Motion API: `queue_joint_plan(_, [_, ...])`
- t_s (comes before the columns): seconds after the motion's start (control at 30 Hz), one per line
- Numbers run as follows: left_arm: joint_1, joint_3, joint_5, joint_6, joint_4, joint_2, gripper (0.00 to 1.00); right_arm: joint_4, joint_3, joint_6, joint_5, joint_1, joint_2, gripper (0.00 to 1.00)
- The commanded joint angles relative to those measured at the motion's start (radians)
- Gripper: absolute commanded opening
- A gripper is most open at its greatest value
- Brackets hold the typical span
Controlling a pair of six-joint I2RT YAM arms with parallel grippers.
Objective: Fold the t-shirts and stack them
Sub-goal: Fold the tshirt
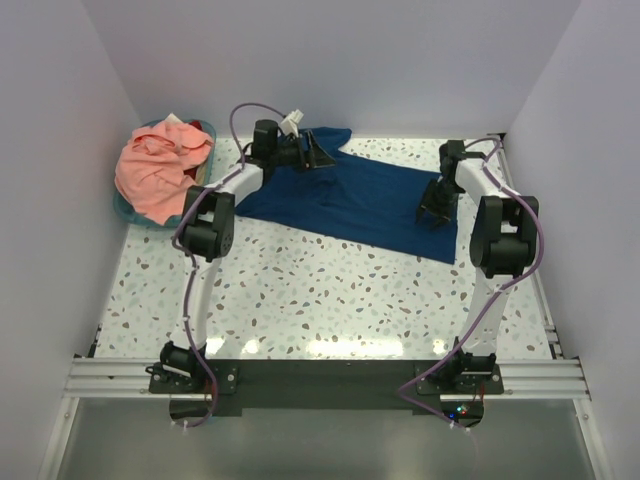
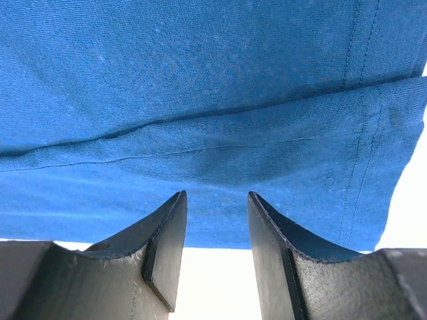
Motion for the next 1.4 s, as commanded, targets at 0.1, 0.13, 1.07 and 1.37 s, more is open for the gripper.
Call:
queue_joint_plan(0.1, [0.089, -0.167, -0.198, 0.105, -0.054, -0.223, 0.76, 0.031, 0.024, -0.008, 0.003, -0.001, -0.041, 0.46])
queue_joint_plan(0.13, [0.098, -0.202, -0.275, 0.151, -0.083, -0.240, 0.77, 0.035, 0.025, -0.008, 0.003, -0.001, -0.043, 0.47])
queue_joint_plan(1.07, [0.143, -0.603, -0.545, 0.344, -0.479, -0.415, 0.81, -0.008, -0.067, -0.015, 0.061, -0.001, 0.043, 0.49])
queue_joint_plan(1.37, [0.132, -0.767, -0.572, 0.314, -0.607, -0.533, 0.81, -0.068, -0.240, 0.006, 0.070, -0.001, -0.038, 0.49])
